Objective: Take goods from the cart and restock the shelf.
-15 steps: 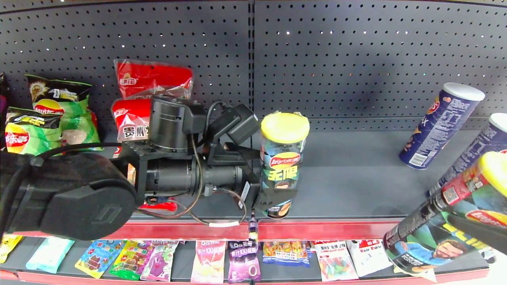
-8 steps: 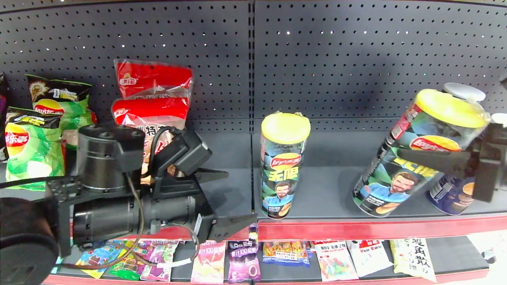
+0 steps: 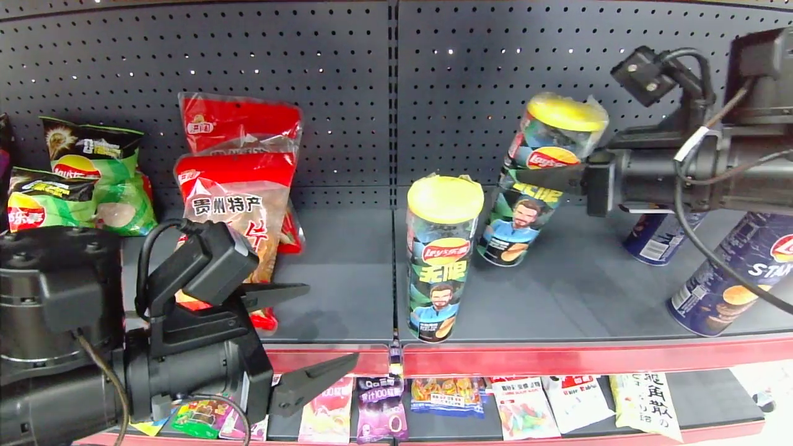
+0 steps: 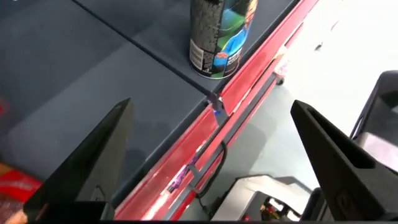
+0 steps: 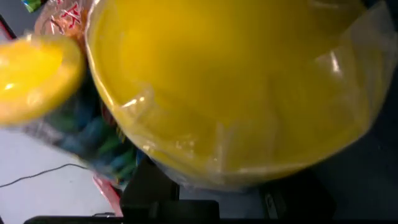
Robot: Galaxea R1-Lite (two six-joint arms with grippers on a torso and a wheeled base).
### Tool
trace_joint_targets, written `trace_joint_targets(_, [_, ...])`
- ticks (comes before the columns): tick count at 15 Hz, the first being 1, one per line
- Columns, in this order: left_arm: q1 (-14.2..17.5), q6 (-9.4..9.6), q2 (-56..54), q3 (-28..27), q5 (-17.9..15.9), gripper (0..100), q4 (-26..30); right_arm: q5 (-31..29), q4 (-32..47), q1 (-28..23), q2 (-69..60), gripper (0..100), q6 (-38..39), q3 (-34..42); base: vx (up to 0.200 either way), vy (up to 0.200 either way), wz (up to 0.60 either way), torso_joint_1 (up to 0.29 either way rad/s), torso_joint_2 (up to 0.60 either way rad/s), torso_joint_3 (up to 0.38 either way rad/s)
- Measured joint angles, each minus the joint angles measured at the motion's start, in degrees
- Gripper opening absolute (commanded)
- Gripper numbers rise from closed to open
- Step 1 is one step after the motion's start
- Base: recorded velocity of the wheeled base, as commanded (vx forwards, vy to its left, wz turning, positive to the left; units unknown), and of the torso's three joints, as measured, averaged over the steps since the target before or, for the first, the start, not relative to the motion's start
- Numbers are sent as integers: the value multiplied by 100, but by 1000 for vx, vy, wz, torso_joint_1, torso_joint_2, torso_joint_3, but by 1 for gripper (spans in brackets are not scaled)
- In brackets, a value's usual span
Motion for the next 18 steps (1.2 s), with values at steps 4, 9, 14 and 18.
trace_joint_targets(4, [0, -6, -171, 22, 29, 100, -2, 55, -33, 336, 808, 0, -99, -769, 0, 0, 0, 0, 0, 0])
trace_joint_targets(9, [4, -41, -202, 9, 71, 100, -2, 57, -35, 564, 1351, 0, -107, -1136, 0, 0, 0, 0, 0, 0])
trace_joint_targets(14, [17, -137, -191, 11, 71, 100, -2, 57, -33, 564, 1729, 0, -107, -1419, 0, 0, 0, 0, 0, 0])
trace_joint_targets(18, [30, -158, -188, 11, 71, 100, -2, 57, -32, 575, 1880, 0, -106, -1485, 0, 0, 0, 0, 0, 0])
